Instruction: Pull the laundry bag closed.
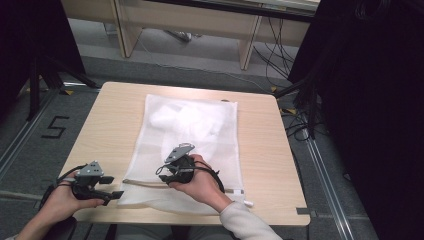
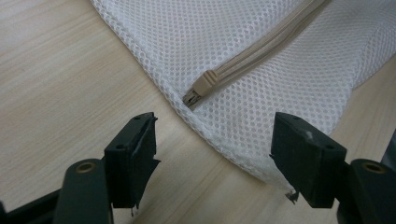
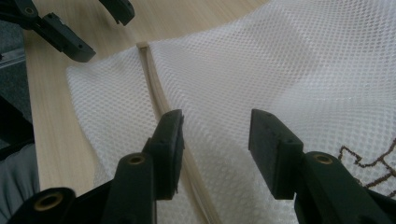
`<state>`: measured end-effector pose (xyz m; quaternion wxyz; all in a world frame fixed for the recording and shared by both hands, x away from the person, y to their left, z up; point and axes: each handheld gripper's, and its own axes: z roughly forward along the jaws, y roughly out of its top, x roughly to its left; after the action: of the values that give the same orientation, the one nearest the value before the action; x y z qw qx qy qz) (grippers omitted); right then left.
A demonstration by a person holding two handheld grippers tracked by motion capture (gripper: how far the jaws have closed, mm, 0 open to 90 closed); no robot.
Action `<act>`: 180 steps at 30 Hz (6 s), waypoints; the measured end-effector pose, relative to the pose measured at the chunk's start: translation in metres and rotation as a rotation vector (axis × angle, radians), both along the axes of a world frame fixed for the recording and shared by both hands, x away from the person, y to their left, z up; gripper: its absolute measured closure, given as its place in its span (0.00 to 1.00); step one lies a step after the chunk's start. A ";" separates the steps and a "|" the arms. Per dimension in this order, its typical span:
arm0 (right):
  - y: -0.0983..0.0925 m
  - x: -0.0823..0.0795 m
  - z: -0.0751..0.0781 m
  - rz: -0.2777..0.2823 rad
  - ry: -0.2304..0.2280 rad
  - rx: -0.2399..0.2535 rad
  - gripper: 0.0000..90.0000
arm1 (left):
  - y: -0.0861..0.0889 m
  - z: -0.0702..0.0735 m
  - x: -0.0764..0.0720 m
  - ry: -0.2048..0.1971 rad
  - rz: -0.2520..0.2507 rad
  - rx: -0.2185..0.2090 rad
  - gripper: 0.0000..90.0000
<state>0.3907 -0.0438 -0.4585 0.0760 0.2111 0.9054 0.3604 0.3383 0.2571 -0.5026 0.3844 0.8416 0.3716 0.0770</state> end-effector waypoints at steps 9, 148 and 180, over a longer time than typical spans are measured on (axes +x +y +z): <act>0.016 0.000 -0.002 0.069 -0.019 -0.041 0.69 | 0.000 0.000 0.000 -0.002 -0.001 -0.001 0.34; 0.098 0.000 -0.006 0.223 0.076 -0.163 0.92 | -0.009 0.006 0.009 0.157 0.082 -0.205 0.95; 0.085 -0.001 -0.016 0.215 0.090 -0.157 0.92 | -0.008 0.008 0.007 0.117 0.086 -0.177 0.95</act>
<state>0.3895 0.0413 -0.4742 0.0125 0.1223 0.9506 0.2849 0.3452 0.2487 -0.4945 0.4309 0.7907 0.4346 0.0109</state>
